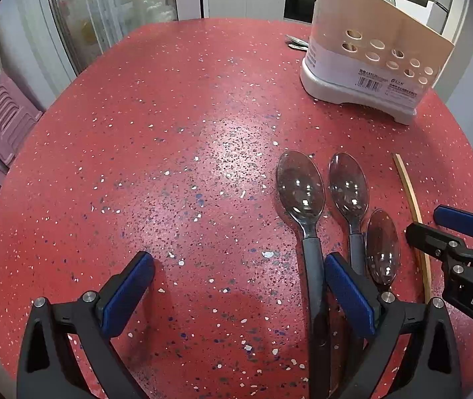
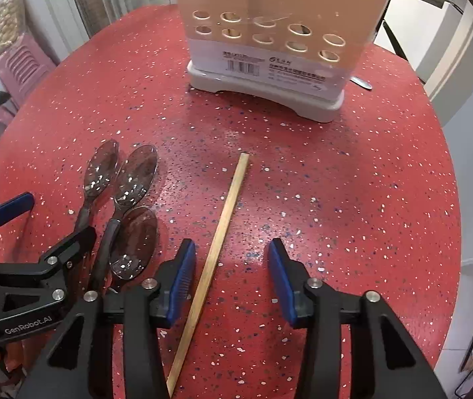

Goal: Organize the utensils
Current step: 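Grasp the plain wooden chopstick with the right tool while the left tool grasps a spoon, then lift the chopstick and spoon and lower both into the beige holder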

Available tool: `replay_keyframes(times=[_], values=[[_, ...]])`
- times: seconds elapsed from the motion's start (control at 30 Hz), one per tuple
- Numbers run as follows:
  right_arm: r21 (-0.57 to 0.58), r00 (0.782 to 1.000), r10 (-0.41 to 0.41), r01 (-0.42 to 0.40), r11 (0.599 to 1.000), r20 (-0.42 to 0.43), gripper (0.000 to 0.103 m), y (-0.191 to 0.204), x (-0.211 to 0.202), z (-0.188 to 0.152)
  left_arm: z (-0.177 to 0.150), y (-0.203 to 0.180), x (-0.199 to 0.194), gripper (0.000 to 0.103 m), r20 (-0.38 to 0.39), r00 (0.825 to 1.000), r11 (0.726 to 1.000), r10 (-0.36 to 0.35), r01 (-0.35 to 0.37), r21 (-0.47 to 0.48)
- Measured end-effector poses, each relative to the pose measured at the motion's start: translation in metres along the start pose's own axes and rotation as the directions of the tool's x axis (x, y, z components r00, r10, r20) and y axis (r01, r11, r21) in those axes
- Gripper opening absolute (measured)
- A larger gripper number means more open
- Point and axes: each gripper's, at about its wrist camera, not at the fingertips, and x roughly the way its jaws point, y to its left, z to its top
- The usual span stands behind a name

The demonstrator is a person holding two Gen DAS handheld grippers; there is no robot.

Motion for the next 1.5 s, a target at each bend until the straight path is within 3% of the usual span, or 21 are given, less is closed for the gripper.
replay_keyframes(times=[0.2, 0.4, 0.47, 0.53, 0.6, 0.93, 1.13, 1.5], values=[[-0.018, 1.0, 0.007, -0.007, 1.0, -0.01, 0.04, 0.002, -0.001, 0.0, 0.013, -0.015, -0.002, 0.103, -0.019, 0.999, 0.997, -0.034, 0.035, 0.067], [-0.026, 0.999, 0.034, -0.034, 0.999, -0.015, 0.012, 0.0, -0.003, 0.0, 0.024, -0.037, -0.005, 0.082, -0.051, 0.997, 0.988, -0.061, 0.068, 0.138], [-0.025, 0.999, 0.039, -0.039, 0.999, -0.011, 0.011, -0.002, -0.003, -0.001, 0.027, -0.044, -0.006, 0.072, -0.062, 0.995, 0.985, -0.077, 0.086, 0.151], [-0.018, 0.998, 0.056, -0.056, 0.998, -0.004, 0.008, -0.007, -0.003, -0.001, 0.029, -0.052, -0.008, 0.045, -0.064, 0.995, 0.981, -0.081, 0.091, 0.171], [-0.006, 0.996, 0.091, -0.091, 0.996, 0.004, 0.006, -0.011, -0.005, -0.006, 0.03, -0.056, -0.009, 0.037, -0.065, 0.994, 0.98, -0.084, 0.094, 0.173], [0.018, 0.971, 0.217, -0.22, 0.975, 0.097, 0.006, -0.037, -0.02, -0.021, 0.014, -0.044, -0.035, 0.037, 0.039, 0.991, 0.988, -0.132, 0.127, 0.092], [0.022, 0.931, 0.311, -0.321, 0.947, 0.192, 0.006, -0.056, -0.041, -0.028, 0.001, -0.022, -0.058, 0.037, 0.108, 0.982, 0.987, -0.153, 0.148, 0.055], [0.018, 0.88, 0.336, -0.363, 0.932, 0.337, 0.006, -0.067, -0.095, -0.023, 0.016, -0.018, -0.105, 0.037, 0.222, 0.957, 0.982, -0.188, 0.179, 0.059]])
